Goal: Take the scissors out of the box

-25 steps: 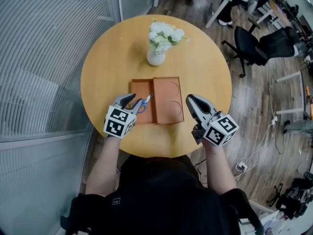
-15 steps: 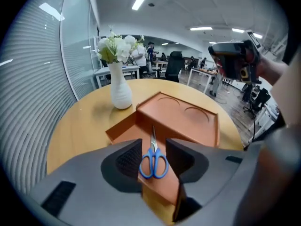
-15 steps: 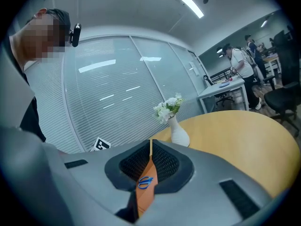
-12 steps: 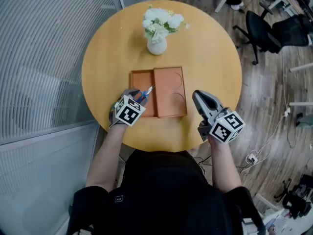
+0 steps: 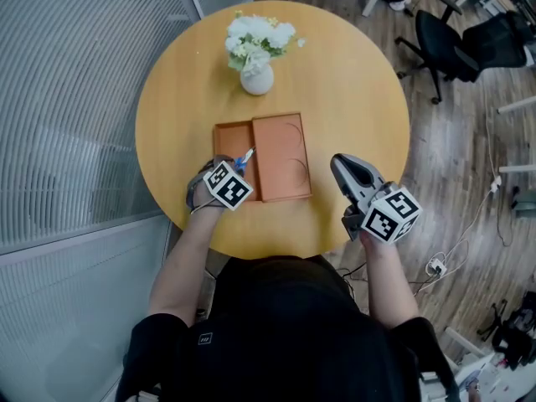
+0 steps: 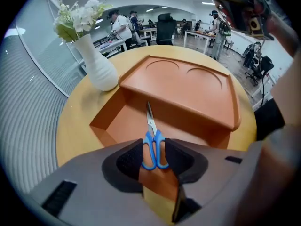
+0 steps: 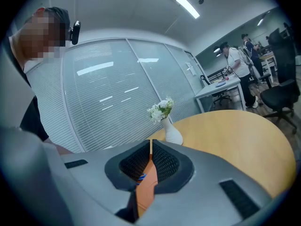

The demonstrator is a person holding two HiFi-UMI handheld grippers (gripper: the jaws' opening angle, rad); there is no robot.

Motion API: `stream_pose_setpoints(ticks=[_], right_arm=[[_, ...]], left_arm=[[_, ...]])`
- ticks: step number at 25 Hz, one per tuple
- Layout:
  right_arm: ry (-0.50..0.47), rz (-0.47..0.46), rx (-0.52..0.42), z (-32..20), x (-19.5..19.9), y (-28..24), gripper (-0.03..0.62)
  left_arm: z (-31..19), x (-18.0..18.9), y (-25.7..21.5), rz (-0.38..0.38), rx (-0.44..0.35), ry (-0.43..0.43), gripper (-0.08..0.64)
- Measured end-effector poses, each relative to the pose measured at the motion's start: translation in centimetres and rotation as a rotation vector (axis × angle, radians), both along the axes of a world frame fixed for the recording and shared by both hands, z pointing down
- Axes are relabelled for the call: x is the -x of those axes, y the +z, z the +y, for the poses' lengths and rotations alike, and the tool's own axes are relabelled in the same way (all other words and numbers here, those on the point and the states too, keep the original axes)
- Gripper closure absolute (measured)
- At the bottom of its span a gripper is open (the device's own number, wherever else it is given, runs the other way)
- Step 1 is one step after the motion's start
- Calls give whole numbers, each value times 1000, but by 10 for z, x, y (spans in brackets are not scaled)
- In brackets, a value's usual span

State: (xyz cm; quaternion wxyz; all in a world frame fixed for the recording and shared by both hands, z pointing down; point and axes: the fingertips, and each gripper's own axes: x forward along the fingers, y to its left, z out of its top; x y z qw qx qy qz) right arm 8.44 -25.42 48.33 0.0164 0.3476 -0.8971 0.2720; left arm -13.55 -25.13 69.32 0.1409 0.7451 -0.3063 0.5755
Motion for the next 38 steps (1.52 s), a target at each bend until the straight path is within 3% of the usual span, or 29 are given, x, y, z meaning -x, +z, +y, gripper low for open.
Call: stream_pose_setpoints(ticks=[6,12,21,26,30,38], right_arm=[[-2,-9,6,-2,-6,3,554],[-10,-1,17,-3,-8,7,554],[-6,0,30,-6,-10,11,554],[-15,-5,29,-6,-5,10,554],[-17,0,28,-7,-4,11,554],[-3,-2,36,-7,-7,14,554]], left_arm=[[2,-4,18,-45,78,32,428],[0,-3,30,-54,111,13,428],[-3,-3,32,-84,111,15,445],[0,-12,27,-57,105,53,445],[-4,-14,26,-46,96,37,438],[-11,6,24,-99,88,19,414]])
